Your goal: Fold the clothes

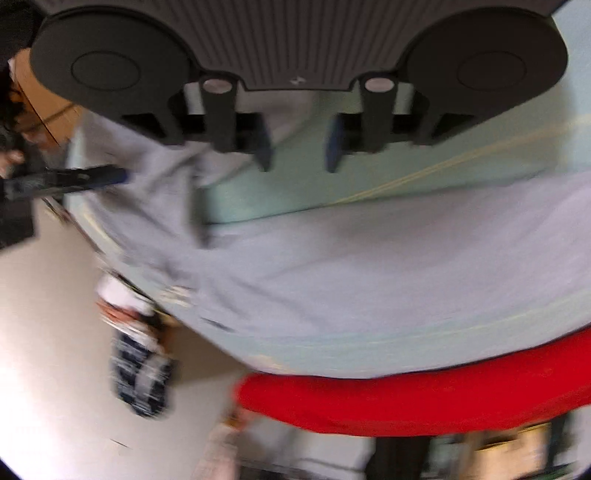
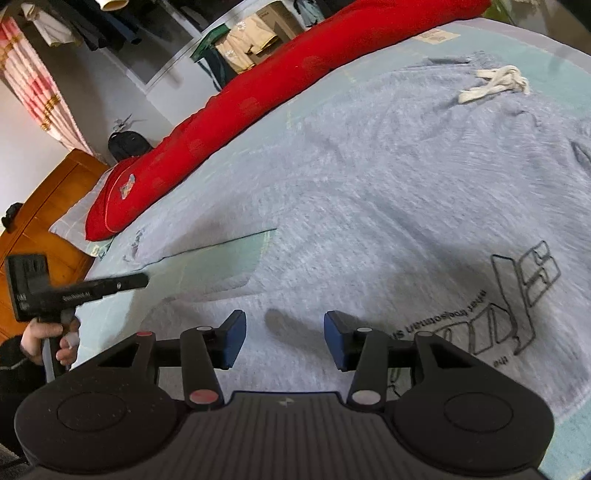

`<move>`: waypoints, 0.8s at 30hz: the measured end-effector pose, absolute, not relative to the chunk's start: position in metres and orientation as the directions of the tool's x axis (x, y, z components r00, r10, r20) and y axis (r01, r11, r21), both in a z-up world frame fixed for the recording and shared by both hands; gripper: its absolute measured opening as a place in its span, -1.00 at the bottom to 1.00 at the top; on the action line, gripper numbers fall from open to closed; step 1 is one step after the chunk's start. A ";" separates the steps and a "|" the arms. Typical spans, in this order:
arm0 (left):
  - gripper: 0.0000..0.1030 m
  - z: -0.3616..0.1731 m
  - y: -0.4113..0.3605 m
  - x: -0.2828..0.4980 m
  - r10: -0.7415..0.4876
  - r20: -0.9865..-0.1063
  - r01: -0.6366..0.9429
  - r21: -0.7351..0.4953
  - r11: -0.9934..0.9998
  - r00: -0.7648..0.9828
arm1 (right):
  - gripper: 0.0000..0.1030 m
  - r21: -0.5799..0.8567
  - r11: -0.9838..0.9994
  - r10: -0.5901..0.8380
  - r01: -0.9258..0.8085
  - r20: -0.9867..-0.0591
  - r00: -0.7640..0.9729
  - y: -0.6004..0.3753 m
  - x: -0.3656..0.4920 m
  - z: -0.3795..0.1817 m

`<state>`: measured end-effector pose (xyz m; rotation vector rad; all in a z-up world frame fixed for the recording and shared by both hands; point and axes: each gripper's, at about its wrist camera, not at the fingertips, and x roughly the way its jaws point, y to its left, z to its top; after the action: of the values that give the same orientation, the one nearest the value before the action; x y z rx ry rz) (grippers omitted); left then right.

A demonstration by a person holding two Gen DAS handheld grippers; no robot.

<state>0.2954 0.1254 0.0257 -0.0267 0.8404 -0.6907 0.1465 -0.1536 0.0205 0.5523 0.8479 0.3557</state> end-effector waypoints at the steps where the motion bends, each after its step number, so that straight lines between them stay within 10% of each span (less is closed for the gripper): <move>1: -0.27 0.025 0.110 0.299 -0.586 -0.678 0.588 -0.272 0.762 0.445 | 0.01 0.590 0.803 0.507 -0.082 -0.603 0.616 -0.153 0.146 0.020; 9: -0.33 -0.023 0.013 0.331 -0.578 -0.782 0.762 -0.222 0.608 0.234 | 0.03 0.594 0.801 0.496 -0.077 -0.586 0.641 -0.155 0.130 0.023; 11: -0.98 -0.020 0.012 0.322 -0.577 -0.780 0.780 -0.198 0.594 0.242 | 0.03 0.594 0.801 0.486 -0.066 -0.582 0.652 -0.160 0.125 0.024; 24: -0.96 0.004 0.088 0.314 -0.531 -0.723 0.499 -0.293 0.815 0.442 | 0.04 0.593 0.799 0.514 -0.104 -0.582 0.630 -0.175 0.140 0.018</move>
<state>0.3139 0.0884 0.0040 -0.0381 0.9109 -0.6391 0.1403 -0.1746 0.0182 0.5494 0.8196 0.3743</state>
